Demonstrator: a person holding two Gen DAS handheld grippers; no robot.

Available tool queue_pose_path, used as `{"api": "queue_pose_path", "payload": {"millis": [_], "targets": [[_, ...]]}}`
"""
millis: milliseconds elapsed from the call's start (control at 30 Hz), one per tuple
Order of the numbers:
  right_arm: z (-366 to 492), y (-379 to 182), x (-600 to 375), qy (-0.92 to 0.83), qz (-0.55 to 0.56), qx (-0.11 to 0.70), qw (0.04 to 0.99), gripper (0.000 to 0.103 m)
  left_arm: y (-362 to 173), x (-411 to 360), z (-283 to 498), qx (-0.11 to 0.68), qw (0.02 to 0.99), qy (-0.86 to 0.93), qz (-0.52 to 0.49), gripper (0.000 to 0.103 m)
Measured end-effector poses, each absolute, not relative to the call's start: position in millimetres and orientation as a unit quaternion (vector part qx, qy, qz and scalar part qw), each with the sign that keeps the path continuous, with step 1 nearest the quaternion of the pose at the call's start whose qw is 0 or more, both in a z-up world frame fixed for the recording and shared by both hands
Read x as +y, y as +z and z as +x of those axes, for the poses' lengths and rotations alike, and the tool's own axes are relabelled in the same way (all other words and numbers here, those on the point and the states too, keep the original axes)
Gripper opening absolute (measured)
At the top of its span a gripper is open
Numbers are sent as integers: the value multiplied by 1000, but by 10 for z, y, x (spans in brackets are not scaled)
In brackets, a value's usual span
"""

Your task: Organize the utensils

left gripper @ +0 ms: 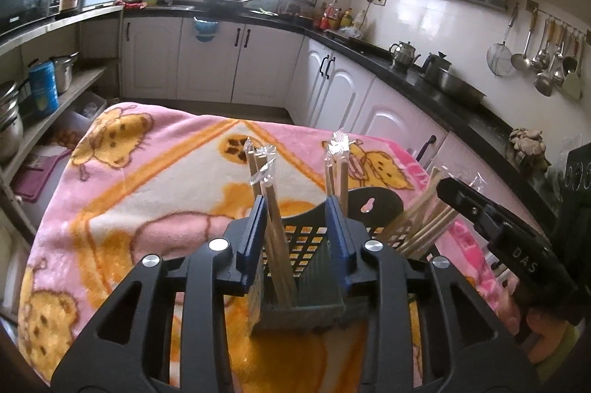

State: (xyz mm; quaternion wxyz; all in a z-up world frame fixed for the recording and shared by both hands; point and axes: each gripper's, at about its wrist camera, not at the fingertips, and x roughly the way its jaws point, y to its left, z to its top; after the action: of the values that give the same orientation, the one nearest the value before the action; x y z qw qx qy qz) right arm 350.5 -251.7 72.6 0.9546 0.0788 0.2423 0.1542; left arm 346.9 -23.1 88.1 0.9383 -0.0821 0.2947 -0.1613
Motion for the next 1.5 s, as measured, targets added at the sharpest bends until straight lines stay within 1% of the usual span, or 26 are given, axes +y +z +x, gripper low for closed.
{"api": "queue_pose_path", "payload": {"millis": [133, 267, 300, 333, 400, 467, 600, 667, 700, 767, 867, 933, 1033, 1167, 1500], "targets": [[3383, 736, -2590, 152, 80, 246, 954, 32, 915, -192, 3371, 293, 939, -157, -84, 38], [3248, 742, -2620, 149, 74, 251, 954, 35, 924, -151, 3249, 293, 940, -150, -85, 44], [3202, 742, -2631, 148, 73, 252, 954, 35, 924, -136, 3208, 294, 940, -150, -88, 47], [3155, 742, -2638, 146, 71, 253, 954, 37, 920, -125, 3164, 293, 940, -149, -90, 53], [3068, 748, -2643, 145, 67, 253, 954, 41, 921, -105, 3095, 292, 940, -148, -92, 60], [2993, 745, -2641, 142, 63, 253, 955, 47, 910, -81, 2989, 289, 942, -146, -92, 61], [2791, 704, -2621, 136, 46, 251, 957, 52, 830, -17, 2796, 292, 941, -141, -96, 68], [2697, 683, -2600, 135, 41, 250, 958, 61, 788, 14, 2700, 294, 941, -137, -95, 72], [2631, 662, -2584, 134, 37, 249, 958, 64, 772, 25, 2657, 294, 941, -137, -96, 75], [2537, 633, -2572, 131, 33, 248, 959, 76, 728, 46, 2561, 296, 940, -136, -97, 78], [2373, 569, -2551, 132, 31, 249, 959, 85, 644, 49, 2437, 307, 938, -135, -92, 85], [2264, 510, -2539, 134, 29, 252, 958, 87, 597, 43, 2358, 309, 937, -134, -89, 91], [2129, 412, -2550, 132, 25, 257, 957, 91, 511, 17, 2240, 312, 937, -134, -81, 92], [1996, 297, -2591, 127, 29, 261, 957, 93, 417, -36, 2097, 308, 939, -135, -73, 92], [1701, -41, -2669, 120, 38, 274, 953, 95, 154, -157, 1795, 284, 947, -137, -63, 92]]}}
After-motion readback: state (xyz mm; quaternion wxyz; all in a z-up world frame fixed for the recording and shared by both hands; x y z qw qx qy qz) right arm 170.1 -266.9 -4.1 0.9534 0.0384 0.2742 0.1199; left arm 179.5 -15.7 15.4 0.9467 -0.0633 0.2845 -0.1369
